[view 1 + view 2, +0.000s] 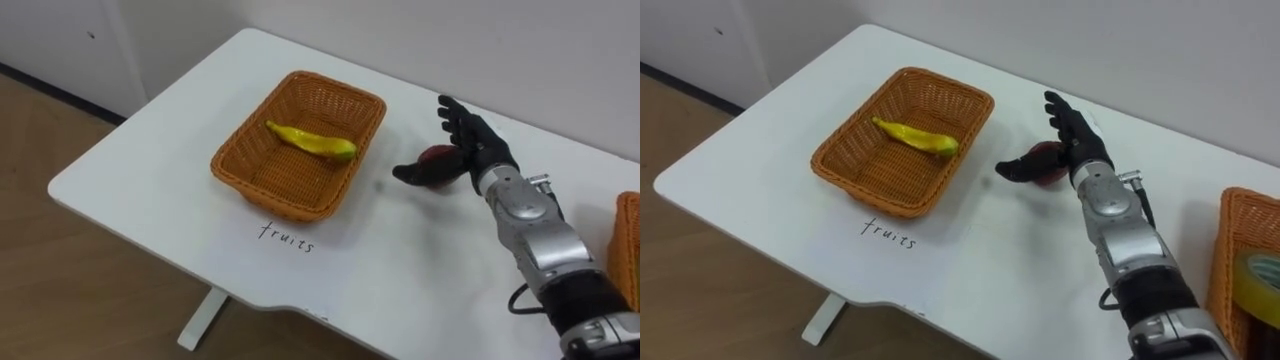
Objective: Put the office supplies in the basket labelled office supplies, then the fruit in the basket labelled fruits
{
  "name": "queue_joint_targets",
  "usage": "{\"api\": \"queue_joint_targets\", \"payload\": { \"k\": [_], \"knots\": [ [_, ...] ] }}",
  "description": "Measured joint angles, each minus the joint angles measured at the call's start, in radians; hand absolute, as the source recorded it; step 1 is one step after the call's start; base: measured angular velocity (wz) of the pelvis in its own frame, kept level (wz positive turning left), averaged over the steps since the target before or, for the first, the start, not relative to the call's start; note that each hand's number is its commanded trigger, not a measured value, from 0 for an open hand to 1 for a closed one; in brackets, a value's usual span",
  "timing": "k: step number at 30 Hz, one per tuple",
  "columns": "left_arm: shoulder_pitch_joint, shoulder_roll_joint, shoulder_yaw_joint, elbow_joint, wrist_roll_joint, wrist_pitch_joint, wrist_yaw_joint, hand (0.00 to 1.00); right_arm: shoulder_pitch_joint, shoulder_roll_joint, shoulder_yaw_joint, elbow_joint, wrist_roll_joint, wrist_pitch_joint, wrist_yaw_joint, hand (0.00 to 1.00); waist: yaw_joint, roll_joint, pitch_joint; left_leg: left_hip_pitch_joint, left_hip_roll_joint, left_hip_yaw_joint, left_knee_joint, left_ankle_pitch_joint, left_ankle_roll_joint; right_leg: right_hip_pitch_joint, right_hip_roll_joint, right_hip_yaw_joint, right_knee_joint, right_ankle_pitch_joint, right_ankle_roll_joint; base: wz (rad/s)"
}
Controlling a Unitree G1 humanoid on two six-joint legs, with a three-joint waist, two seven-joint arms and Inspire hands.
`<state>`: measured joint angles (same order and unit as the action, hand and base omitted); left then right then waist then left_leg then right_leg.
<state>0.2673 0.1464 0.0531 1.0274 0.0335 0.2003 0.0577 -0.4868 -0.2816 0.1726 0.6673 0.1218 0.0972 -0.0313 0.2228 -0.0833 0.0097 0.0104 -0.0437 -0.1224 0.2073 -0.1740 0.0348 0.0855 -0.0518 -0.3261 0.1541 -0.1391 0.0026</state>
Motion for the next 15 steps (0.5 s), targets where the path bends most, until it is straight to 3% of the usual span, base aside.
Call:
{"api": "queue_joint_targets", "payload": {
  "k": [15],
  "knots": [
    [0.003, 0.007, 0.000, 0.000, 0.000, 0.000, -0.004, 0.00, -0.007, -0.001, 0.000, 0.037, 0.000, -0.011, -0.001, 0.00, 0.000, -0.004, -0.0028, -0.001, -0.001, -0.005, 0.008, 0.000, 0.000, 0.004, 0.000, -0.005, 0.001, 0.000, 0.000, 0.00]
  ]
}}
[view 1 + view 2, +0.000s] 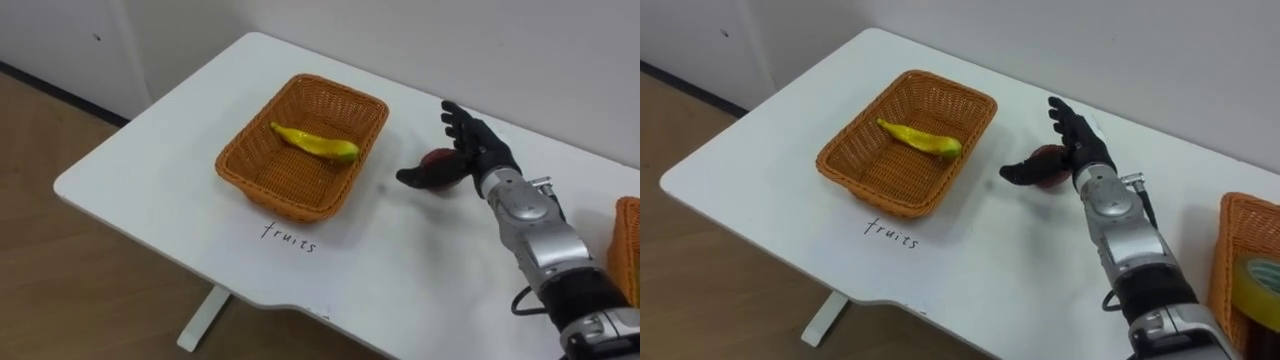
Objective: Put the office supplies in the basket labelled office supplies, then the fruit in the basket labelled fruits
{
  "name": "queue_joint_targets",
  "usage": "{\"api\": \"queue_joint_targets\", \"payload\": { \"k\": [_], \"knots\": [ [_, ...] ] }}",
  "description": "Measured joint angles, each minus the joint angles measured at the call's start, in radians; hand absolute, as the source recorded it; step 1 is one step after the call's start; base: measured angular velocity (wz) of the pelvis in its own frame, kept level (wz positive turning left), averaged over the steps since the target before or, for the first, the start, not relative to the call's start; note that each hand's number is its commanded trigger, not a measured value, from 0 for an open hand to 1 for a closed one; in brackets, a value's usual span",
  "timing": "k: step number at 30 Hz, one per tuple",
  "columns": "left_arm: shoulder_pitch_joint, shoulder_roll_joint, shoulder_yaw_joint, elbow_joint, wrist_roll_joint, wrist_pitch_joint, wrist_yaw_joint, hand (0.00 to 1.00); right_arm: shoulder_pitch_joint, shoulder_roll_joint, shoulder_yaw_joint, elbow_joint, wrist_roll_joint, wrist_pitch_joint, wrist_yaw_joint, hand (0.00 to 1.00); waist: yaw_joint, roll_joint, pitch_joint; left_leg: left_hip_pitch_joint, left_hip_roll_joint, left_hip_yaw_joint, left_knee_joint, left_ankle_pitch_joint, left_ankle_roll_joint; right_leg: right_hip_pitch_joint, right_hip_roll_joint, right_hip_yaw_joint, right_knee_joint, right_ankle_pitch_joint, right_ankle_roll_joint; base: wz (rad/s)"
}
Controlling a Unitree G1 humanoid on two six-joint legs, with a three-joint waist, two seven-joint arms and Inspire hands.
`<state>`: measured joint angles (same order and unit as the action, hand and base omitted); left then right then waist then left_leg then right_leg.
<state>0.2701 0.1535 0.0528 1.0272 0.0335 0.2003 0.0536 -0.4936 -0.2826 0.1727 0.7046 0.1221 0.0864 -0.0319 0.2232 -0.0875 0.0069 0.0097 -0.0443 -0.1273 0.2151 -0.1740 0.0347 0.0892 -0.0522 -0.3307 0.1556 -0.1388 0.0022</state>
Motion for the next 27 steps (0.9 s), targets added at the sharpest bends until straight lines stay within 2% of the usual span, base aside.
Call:
{"api": "queue_joint_targets", "payload": {
  "k": [3, 9, 16, 21, 27],
  "knots": [
    [0.000, 0.005, 0.000, 0.001, -0.001, -0.001, 0.000, 0.00, -0.004, -0.006, 0.000, 0.023, -0.001, -0.011, 0.000, 0.00, 0.000, -0.001, -0.0002, 0.000, -0.001, -0.001, 0.000, 0.000, 0.000, 0.001, 0.000, 0.000, 0.000, 0.000, 0.000, 0.00],
    [0.004, 0.010, 0.000, 0.014, 0.002, -0.004, -0.002, 0.00, -0.006, -0.046, 0.001, 0.058, -0.041, -0.005, 0.034, 0.00, 0.000, -0.002, 0.0001, -0.001, -0.001, -0.001, -0.001, 0.000, 0.000, -0.002, 0.000, 0.004, 0.000, 0.000, 0.000, 0.00],
    [0.004, 0.010, 0.000, 0.014, 0.000, -0.003, -0.020, 0.00, -0.006, -0.048, 0.001, 0.108, -0.092, 0.025, 0.117, 0.00, 0.000, -0.004, -0.0009, -0.004, -0.002, 0.002, 0.000, 0.000, 0.000, -0.004, -0.002, 0.002, 0.000, 0.000, 0.000, 0.00],
    [0.000, 0.014, 0.001, 0.015, -0.001, -0.001, -0.027, 0.00, -0.007, -0.049, 0.000, 0.120, -0.105, 0.026, 0.142, 0.00, -0.001, -0.005, 0.0004, -0.006, -0.001, -0.001, 0.000, 0.000, 0.000, -0.006, -0.002, 0.003, 0.000, 0.000, 0.001, 0.00],
    [-0.010, 0.019, 0.001, 0.014, -0.001, -0.001, -0.028, 0.00, -0.008, -0.049, 0.000, 0.129, -0.112, 0.037, 0.173, 0.00, -0.002, -0.015, -0.0009, -0.006, -0.002, -0.001, 0.002, 0.000, 0.000, -0.004, -0.001, 0.004, -0.003, 0.000, 0.001, 0.00]
  ]
}}
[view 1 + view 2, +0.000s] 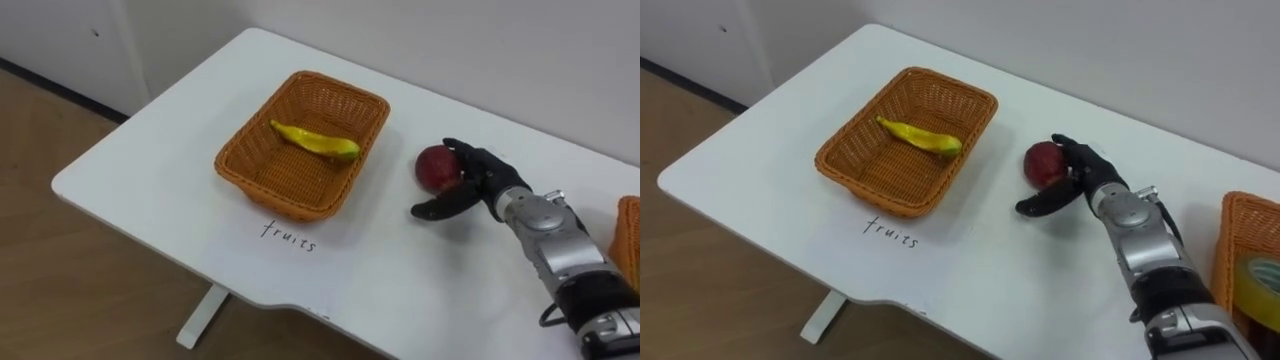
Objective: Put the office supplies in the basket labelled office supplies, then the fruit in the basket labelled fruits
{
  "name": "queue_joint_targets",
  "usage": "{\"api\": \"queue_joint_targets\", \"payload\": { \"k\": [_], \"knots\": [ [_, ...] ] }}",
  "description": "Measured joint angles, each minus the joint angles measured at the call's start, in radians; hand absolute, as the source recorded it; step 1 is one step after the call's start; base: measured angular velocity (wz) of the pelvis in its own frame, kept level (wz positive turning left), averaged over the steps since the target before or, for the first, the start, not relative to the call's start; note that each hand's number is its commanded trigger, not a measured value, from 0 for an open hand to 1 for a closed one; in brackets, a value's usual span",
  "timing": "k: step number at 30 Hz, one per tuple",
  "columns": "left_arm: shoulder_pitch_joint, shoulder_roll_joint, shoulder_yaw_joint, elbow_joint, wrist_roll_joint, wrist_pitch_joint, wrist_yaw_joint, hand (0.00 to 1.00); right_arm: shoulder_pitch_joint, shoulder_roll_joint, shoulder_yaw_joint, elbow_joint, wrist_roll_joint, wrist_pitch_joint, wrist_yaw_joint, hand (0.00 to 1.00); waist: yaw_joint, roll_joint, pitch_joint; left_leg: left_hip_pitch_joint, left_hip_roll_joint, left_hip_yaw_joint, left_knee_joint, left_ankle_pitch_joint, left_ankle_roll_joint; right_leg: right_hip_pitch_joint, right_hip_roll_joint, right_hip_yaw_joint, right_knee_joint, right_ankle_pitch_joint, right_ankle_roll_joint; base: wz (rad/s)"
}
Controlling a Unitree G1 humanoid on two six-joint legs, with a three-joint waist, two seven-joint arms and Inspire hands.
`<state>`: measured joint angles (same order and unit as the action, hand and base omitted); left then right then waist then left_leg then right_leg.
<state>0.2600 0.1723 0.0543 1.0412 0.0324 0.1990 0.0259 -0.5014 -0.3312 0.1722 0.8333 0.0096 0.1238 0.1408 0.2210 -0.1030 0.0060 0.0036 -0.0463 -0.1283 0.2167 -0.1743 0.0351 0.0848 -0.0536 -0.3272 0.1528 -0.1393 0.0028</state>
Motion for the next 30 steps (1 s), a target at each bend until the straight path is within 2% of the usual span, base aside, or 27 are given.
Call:
{"api": "queue_joint_targets", "payload": {
  "k": [4, 20, 30],
  "knots": [
    [0.000, 0.000, 0.000, 0.000, 0.000, 0.000, 0.000, 0.00, 0.000, 0.000, -0.001, 0.003, -0.015, 0.000, 0.016, 0.00, 0.001, -0.004, 0.0014, -0.001, 0.000, 0.000, 0.003, 0.000, 0.000, 0.000, 0.000, 0.002, 0.000, 0.000, 0.000, 0.00],
    [0.009, 0.000, -0.002, 0.004, -0.001, 0.005, 0.002, 0.00, 0.000, 0.001, -0.010, 0.005, -0.028, 0.001, 0.007, 0.00, 0.004, 0.000, 0.0039, -0.002, 0.000, 0.000, 0.006, 0.000, 0.000, -0.001, 0.000, 0.000, 0.001, 0.000, 0.000, 0.00],
    [-0.009, 0.000, -0.003, 0.031, -0.001, 0.004, 0.015, 0.00, 0.000, 0.005, -0.008, 0.005, 0.006, 0.000, -0.061, 0.00, 0.007, 0.007, 0.0058, -0.002, 0.000, 0.006, 0.006, 0.000, 0.000, -0.001, 0.002, 0.008, 0.000, -0.001, 0.001, 0.00]
  ]
}}
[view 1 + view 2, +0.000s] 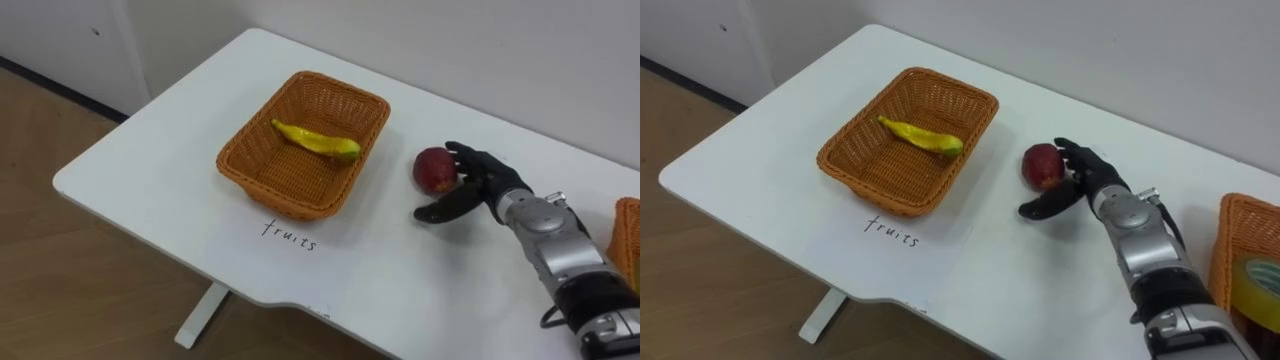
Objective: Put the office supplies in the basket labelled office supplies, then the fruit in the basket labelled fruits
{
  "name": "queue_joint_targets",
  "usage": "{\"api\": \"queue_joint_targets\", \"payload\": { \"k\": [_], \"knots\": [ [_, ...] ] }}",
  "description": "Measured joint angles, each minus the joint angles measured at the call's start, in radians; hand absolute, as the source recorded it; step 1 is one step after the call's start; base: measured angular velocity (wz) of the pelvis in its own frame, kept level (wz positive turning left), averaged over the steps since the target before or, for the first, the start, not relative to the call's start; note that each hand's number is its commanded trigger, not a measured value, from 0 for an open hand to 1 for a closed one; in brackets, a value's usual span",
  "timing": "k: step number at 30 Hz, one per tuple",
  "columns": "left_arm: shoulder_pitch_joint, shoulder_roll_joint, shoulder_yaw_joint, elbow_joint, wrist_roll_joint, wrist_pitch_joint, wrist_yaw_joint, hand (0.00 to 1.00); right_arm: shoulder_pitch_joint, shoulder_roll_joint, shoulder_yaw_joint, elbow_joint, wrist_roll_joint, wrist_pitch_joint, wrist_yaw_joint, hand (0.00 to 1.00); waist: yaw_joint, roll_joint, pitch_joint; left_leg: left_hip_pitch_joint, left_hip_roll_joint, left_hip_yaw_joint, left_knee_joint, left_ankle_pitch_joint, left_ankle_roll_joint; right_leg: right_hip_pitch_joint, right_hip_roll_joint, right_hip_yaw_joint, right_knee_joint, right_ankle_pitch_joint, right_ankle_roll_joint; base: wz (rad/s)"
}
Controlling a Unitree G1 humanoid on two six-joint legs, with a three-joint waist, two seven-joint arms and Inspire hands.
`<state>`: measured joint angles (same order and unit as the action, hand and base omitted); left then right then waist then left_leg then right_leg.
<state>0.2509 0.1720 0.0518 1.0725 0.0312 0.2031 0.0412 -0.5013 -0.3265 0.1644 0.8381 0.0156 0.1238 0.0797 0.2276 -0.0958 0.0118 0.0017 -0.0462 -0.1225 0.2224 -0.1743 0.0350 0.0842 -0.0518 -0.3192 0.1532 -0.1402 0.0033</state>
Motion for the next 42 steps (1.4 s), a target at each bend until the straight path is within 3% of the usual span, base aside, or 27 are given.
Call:
{"api": "queue_joint_targets", "payload": {
  "k": [6, 8, 9, 11, 12, 13, 24, 42],
  "knots": [
    [-0.006, -0.004, 0.000, 0.000, 0.000, -0.005, 0.015, 0.00, 0.000, 0.005, 0.000, 0.000, 0.022, -0.001, -0.076, 0.00, 0.001, 0.011, -0.0008, 0.000, 0.000, 0.001, 0.000, 0.000, 0.000, 0.000, 0.001, 0.001, 0.000, 0.000, 0.000, 0.00],
    [-0.006, -0.004, 0.001, 0.000, 0.001, -0.005, 0.016, 0.00, 0.000, 0.006, 0.000, -0.001, 0.015, -0.001, -0.086, 0.23, 0.002, 0.014, -0.0009, 0.000, 0.000, 0.002, -0.001, 0.000, 0.000, -0.001, 0.001, 0.003, 0.001, 0.000, 0.000, 0.00],
    [-0.007, -0.003, 0.002, 0.001, 0.002, -0.005, 0.016, 0.00, 0.000, 0.006, 0.000, -0.004, 0.013, -0.001, -0.089, 0.44, 0.001, 0.016, -0.0012, -0.001, 0.000, 0.002, -0.001, 0.000, 0.000, -0.002, 0.001, 0.003, 0.001, 0.000, 0.000, 0.00],
    [-0.007, -0.004, 0.002, 0.003, 0.002, -0.005, 0.016, 0.00, 0.000, 0.006, 0.000, -0.012, 0.009, -0.001, -0.089, 0.70, 0.001, 0.017, -0.0018, 0.000, 0.001, 0.002, -0.002, 0.000, 0.000, -0.002, 0.001, 0.003, 0.001, 0.000, 0.000, 0.00],
    [-0.007, -0.005, 0.002, 0.005, 0.003, -0.004, 0.016, 0.00, 0.000, 0.007, 0.000, -0.018, -0.002, -0.001, -0.086, 0.97, 0.001, 0.016, -0.0021, 0.000, 0.001, 0.003, -0.002, 0.000, 0.000, -0.002, 0.000, 0.002, 0.001, 0.000, 0.000, 0.00],
    [-0.009, -0.007, 0.002, 0.007, 0.002, -0.003, 0.016, 0.00, -0.001, 0.008, 0.000, -0.022, -0.019, -0.001, -0.081, 1.00, 0.001, 0.016, -0.0024, 0.001, 0.000, 0.003, -0.002, 0.000, 0.000, -0.001, 0.000, 0.002, 0.001, 0.000, 0.000, 0.00],
    [-0.018, -0.008, 0.002, 0.008, 0.000, -0.001, 0.016, 0.00, -0.007, 0.008, 0.000, -0.020, -0.070, 0.008, -0.034, 1.00, -0.001, 0.003, -0.0066, 0.002, 0.001, 0.003, -0.001, 0.000, 0.000, 0.001, -0.001, -0.006, 0.002, 0.000, 0.000, 0.00],
    [-0.014, -0.006, -0.013, 0.008, -0.001, -0.001, 0.006, 0.00, -0.007, 0.008, 0.000, -0.019, -0.078, 0.008, -0.006, 1.00, 0.001, -0.012, -0.0015, -0.001, 0.000, -0.001, 0.000, 0.000, 0.000, 0.000, -0.001, -0.011, 0.000, 0.000, 0.000, 0.00]
  ]
}}
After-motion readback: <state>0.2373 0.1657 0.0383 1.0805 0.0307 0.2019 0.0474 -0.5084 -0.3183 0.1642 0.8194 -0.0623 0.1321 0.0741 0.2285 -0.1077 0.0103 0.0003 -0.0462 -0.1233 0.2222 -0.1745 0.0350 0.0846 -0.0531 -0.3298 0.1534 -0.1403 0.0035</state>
